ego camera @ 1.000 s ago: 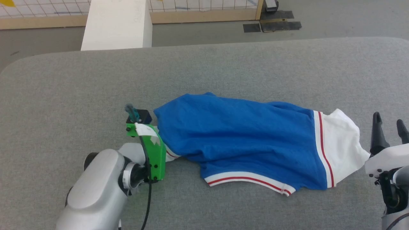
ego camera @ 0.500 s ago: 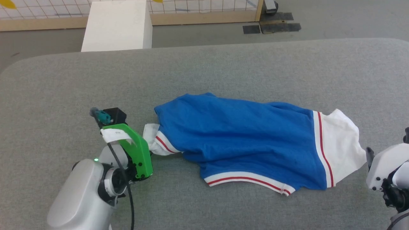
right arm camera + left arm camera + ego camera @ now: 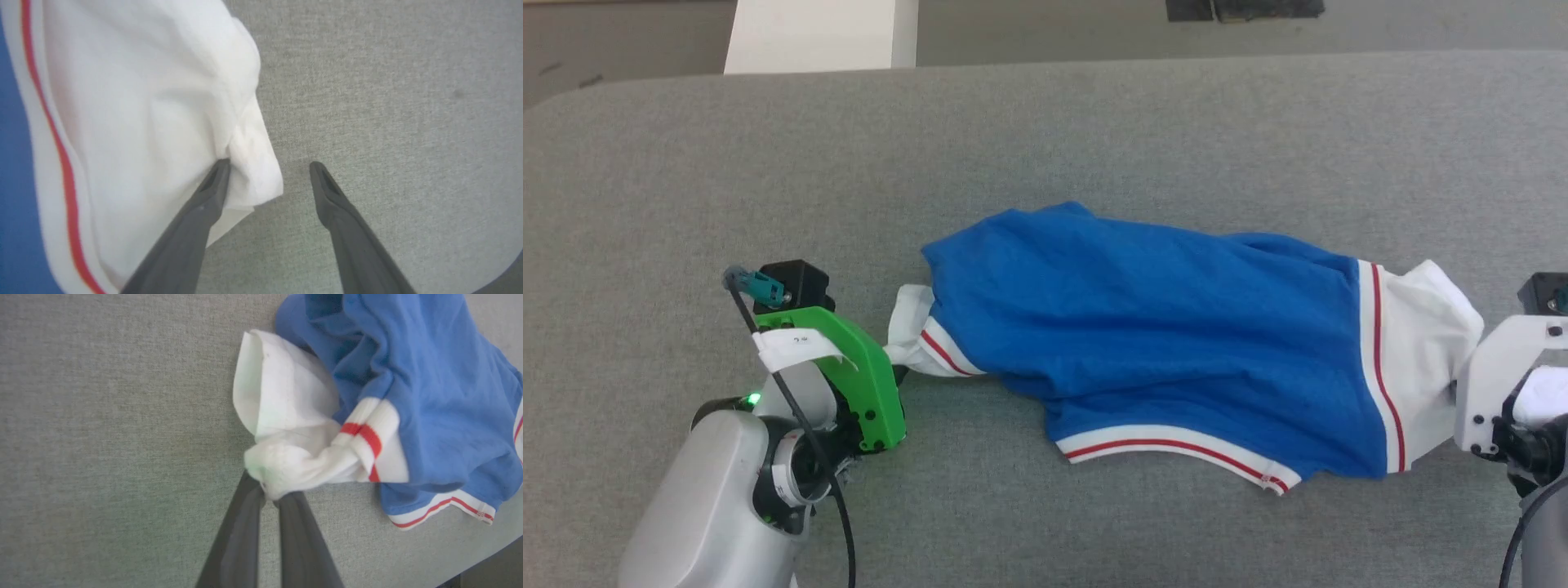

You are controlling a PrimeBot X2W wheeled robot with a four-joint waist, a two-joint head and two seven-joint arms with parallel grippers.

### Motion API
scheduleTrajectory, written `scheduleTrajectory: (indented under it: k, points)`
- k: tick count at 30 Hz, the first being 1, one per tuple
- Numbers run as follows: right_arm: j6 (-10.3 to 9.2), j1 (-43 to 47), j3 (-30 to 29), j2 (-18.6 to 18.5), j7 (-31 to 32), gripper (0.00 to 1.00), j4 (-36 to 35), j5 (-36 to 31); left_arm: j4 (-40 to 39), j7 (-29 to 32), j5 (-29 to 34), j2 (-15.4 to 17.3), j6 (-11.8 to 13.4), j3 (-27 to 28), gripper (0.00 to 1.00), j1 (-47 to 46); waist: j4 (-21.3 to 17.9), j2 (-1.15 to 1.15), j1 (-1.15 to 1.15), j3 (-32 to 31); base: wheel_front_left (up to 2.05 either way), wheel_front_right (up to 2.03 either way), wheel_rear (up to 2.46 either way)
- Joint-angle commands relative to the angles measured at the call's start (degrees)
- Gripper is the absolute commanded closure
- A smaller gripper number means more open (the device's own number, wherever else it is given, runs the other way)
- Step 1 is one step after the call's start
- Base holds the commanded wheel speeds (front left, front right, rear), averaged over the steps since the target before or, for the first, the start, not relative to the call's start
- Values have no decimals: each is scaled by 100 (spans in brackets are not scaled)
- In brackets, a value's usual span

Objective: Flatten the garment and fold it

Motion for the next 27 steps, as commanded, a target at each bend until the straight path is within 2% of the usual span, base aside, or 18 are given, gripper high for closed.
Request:
scheduleTrajectory:
  k: [1, 2, 3, 4, 5, 11, 17, 27]
  points:
    - [-6, -48, 88, 51, 70, 0, 44, 7, -33, -33, -46, 46, 32, 26, 100, 51, 80, 0, 0, 120, 0, 0, 0]
    - [-6, -51, 106, 60, 113, 0, 45, 22, -42, -39, -45, 49, 34, 27, 100, 52, 86, 0, 0, 136, 0, 0, 0]
    - [-6, -51, 156, 62, 165, 51, 49, 40, -48, -44, -39, 58, 40, 29, 100, 54, 89, 0, 0, 153, 0, 0, 0]
    - [-6, -57, 160, 70, 192, 72, 46, 67, -54, -54, -49, 54, 45, 40, 100, 56, 91, 0, 0, 164, 0, 0, 0]
    - [-6, -64, 159, 79, 217, 99, 40, 86, -57, -62, -49, 58, 48, 44, 100, 58, 91, 0, 0, 172, 0, 0, 0]
    - [-6, -108, 107, 133, 421, 100, -29, 173, -53, -125, -87, 51, 61, 86, 100, 85, 75, 0, 0, 136, 0, 0, 0]
    - [-6, -287, -9, 191, 309, 100, -319, 450, -29, -268, -176, 18, 37, 206, 100, 31, 45, 0, 0, -15, 0, 0, 0]
    - [-6, -786, -367, 269, 144, 100, -918, 1241, -11, -562, -274, 30, -10, 520, 100, -421, 46, 0, 0, -715, 0, 0, 0]
